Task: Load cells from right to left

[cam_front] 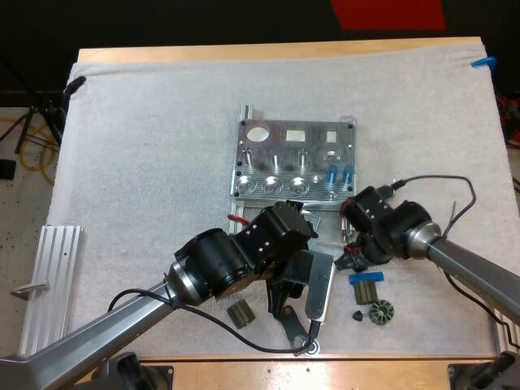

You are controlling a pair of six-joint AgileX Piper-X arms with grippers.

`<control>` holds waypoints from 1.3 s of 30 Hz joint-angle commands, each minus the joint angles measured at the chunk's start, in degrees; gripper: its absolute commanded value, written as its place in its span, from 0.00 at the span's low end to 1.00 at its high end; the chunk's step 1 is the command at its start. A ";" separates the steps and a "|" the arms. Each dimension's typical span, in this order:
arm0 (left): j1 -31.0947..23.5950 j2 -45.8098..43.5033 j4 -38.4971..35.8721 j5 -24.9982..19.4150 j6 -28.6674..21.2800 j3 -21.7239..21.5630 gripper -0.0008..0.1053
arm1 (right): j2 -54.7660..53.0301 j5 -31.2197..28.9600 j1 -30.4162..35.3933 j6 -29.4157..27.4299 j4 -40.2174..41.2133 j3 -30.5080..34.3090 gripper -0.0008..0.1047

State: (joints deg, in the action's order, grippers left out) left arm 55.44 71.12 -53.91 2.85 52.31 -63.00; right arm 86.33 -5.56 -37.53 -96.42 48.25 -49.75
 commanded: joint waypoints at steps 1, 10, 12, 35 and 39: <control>0.19 -0.52 -0.15 -0.71 0.59 -0.37 0.61 | -2.27 -0.16 0.59 -0.38 1.19 -1.33 0.54; 0.19 -0.52 -0.15 -0.55 3.06 -0.37 0.61 | -13.47 0.19 6.52 -6.67 12.01 -2.79 0.54; 0.19 -0.52 0.02 -0.10 3.06 -0.15 0.61 | -16.11 1.19 8.41 -7.42 14.33 -2.79 0.54; 0.01 -0.52 3.12 2.57 5.73 2.15 0.61 | -32.55 1.92 12.67 -3.09 14.92 8.81 0.54; 0.01 -0.52 3.16 2.57 5.73 2.14 0.61 | -32.55 1.92 12.67 -0.79 10.43 12.86 0.54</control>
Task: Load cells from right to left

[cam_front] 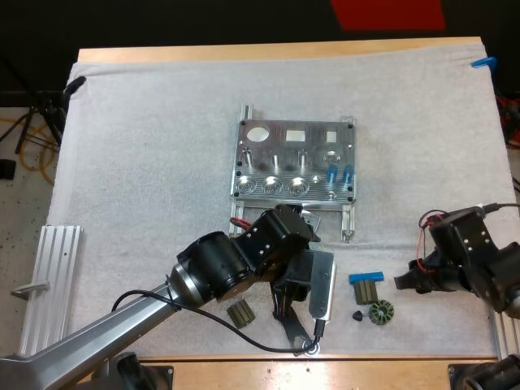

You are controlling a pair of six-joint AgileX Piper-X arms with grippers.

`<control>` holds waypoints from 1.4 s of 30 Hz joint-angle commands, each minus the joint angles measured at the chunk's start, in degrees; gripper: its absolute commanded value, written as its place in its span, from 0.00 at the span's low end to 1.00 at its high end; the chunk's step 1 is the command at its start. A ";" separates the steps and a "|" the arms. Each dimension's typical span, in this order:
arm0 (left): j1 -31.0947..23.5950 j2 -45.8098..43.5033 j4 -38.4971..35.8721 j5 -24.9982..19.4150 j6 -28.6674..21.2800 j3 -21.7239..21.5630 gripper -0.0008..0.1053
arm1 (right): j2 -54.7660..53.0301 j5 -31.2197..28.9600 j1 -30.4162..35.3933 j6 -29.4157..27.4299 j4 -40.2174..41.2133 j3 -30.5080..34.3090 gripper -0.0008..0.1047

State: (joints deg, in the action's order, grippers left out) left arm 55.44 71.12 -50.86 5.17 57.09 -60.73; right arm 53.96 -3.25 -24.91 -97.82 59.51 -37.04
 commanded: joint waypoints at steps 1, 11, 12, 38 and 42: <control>0.01 -0.52 0.10 0.25 0.96 -0.14 0.61 | -0.18 -0.39 0.04 0.78 -1.90 1.34 0.54; 0.01 -0.52 0.10 1.29 0.96 -0.14 0.61 | 2.77 -3.00 0.04 1.68 -9.19 6.25 0.54; 0.01 -0.52 0.10 1.29 0.96 -0.14 0.61 | 3.41 -3.00 0.04 1.68 -9.44 6.25 0.54; 0.01 -0.52 -0.53 1.29 0.96 -0.14 0.61 | 16.55 -9.28 -7.97 2.88 -21.63 6.25 0.54; 0.01 -0.52 -1.66 1.29 0.96 -0.14 0.61 | 16.55 -9.38 -7.95 2.71 -21.40 6.25 0.54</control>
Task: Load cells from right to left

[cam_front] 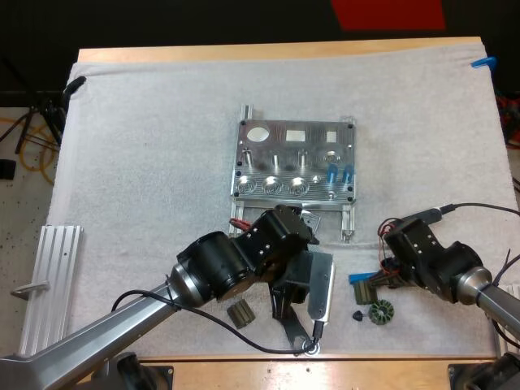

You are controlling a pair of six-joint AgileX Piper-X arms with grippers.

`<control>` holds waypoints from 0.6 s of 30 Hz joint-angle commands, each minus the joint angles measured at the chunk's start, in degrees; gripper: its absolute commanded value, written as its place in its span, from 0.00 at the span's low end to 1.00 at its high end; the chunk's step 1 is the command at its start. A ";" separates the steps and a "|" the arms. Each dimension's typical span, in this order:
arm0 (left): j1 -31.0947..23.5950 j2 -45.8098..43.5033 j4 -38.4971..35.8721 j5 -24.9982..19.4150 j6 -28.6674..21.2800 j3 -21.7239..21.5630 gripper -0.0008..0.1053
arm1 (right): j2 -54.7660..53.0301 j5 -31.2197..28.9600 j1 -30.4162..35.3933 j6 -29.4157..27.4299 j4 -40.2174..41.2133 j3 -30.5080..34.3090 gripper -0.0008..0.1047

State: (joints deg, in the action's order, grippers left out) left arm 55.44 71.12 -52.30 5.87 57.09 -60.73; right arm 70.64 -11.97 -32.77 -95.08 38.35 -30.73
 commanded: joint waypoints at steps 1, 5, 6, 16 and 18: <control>0.01 -0.52 -0.35 0.58 0.96 -0.14 0.61 | -0.12 -0.22 -0.09 -0.04 -0.25 -0.06 0.54; 0.01 -0.52 -0.34 0.58 0.96 -0.14 0.61 | 0.61 2.36 -0.09 0.19 -0.25 -0.06 0.54; 0.01 -0.52 -0.34 0.58 0.96 -0.14 0.61 | 0.83 2.60 -0.09 0.19 -0.25 -0.06 0.54; 0.01 -0.52 -0.34 0.58 0.96 -0.14 0.61 | 5.36 6.49 -0.09 2.76 -1.51 -0.90 0.54; 0.01 -0.52 -0.34 0.58 0.96 -0.14 0.61 | 5.36 7.43 -0.09 3.73 -2.28 -1.41 0.54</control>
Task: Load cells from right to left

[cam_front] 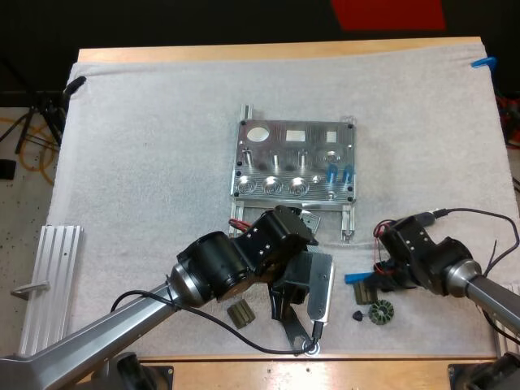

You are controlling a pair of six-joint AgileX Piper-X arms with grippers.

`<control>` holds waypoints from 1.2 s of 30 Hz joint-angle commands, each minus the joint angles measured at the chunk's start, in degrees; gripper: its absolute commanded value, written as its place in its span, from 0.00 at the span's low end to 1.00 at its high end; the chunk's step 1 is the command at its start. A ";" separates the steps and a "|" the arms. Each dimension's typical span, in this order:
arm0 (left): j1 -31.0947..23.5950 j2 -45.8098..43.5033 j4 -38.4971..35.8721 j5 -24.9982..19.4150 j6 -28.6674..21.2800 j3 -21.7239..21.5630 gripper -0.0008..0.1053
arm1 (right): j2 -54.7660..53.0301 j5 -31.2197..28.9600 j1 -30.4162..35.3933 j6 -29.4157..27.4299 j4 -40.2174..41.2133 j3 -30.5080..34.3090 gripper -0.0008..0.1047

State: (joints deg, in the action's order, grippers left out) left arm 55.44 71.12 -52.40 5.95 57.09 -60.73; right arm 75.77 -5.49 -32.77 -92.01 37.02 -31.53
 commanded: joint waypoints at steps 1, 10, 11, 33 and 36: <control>0.01 -0.52 -0.24 0.50 0.96 -0.14 0.61 | 0.22 2.25 -0.22 0.78 -1.34 -1.07 0.54; 0.01 -0.52 -0.24 0.50 0.96 -0.14 0.61 | 0.22 6.66 -4.47 3.35 -5.00 -3.68 0.54; 0.01 -0.52 -0.24 0.50 0.96 -0.14 0.61 | 0.22 6.79 -5.00 3.31 -5.44 -3.67 0.54; 0.01 -0.52 -3.03 0.27 17.57 0.91 0.61 | -10.84 7.74 -5.06 -7.78 14.24 -15.33 0.54; 0.01 -0.52 -2.87 0.27 19.40 2.32 0.61 | -13.52 8.53 -5.06 -9.60 17.73 -15.85 0.54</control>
State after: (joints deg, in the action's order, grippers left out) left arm 55.44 71.12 -55.21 6.01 75.18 -58.48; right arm 62.91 2.19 -37.92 -100.48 53.47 -46.89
